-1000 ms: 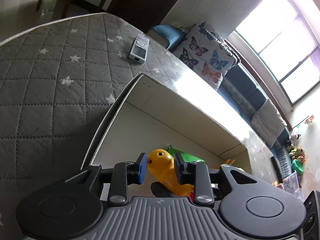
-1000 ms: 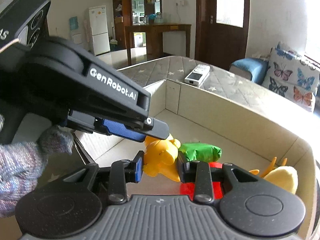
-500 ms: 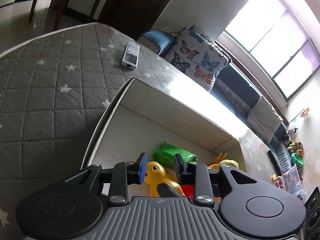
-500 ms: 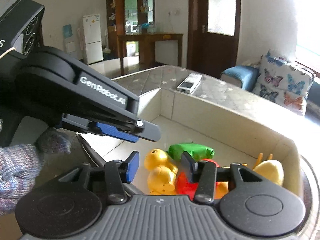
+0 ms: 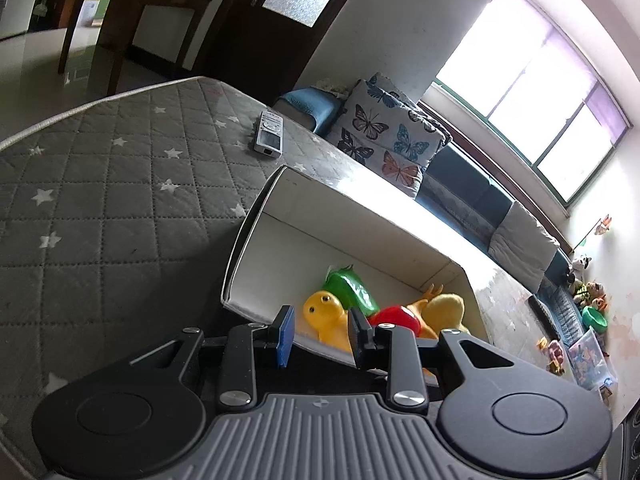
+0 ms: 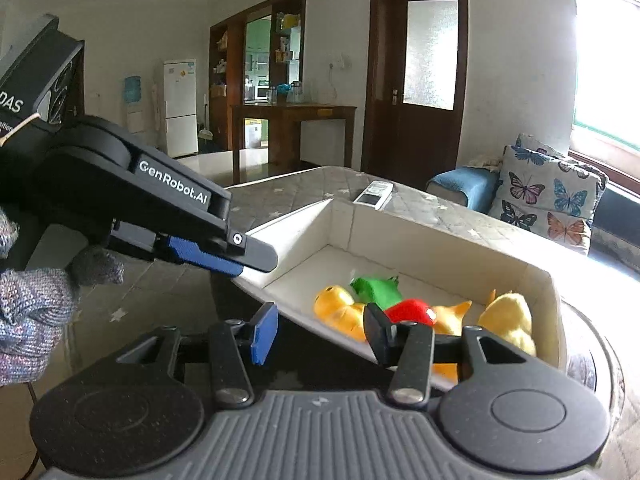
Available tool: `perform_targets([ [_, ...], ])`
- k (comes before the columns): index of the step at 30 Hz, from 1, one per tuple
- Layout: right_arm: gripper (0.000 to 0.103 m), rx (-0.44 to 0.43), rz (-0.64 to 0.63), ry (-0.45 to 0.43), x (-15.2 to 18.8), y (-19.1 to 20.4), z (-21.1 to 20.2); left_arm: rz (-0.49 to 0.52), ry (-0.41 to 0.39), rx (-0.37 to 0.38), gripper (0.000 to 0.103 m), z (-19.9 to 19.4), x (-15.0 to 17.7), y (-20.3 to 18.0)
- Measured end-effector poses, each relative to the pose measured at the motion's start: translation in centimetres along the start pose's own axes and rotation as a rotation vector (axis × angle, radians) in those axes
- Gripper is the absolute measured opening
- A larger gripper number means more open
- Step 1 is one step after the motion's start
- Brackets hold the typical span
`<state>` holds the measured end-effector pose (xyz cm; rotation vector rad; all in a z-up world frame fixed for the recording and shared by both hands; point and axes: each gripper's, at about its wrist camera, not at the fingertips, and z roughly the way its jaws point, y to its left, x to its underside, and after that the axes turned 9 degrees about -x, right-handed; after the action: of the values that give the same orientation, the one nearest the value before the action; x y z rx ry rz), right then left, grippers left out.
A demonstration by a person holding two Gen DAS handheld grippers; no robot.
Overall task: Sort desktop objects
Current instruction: 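Open both grippers to release the yellow duck and withdraw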
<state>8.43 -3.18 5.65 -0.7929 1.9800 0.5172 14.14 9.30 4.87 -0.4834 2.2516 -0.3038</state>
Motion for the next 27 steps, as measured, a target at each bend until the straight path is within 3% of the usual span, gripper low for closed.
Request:
perform_targets([
  [7,0.056,0.003,0.006,0.007,1.4,0.8,-0.5,0.070,-0.016,-0.011,0.031,-1.2,2.0,-0.7],
  [23,0.102,0.102,0.094,0.029,4.6,1.0,-2.3,0.217,-0.039,-0.098,0.031,-1.5,6.4,-2.5],
  [27,0.103,0.127,0.110,0.044,5.3,1.0,-2.5,0.230,-0.049,-0.119,0.031,-1.5,6.9,-2.6],
])
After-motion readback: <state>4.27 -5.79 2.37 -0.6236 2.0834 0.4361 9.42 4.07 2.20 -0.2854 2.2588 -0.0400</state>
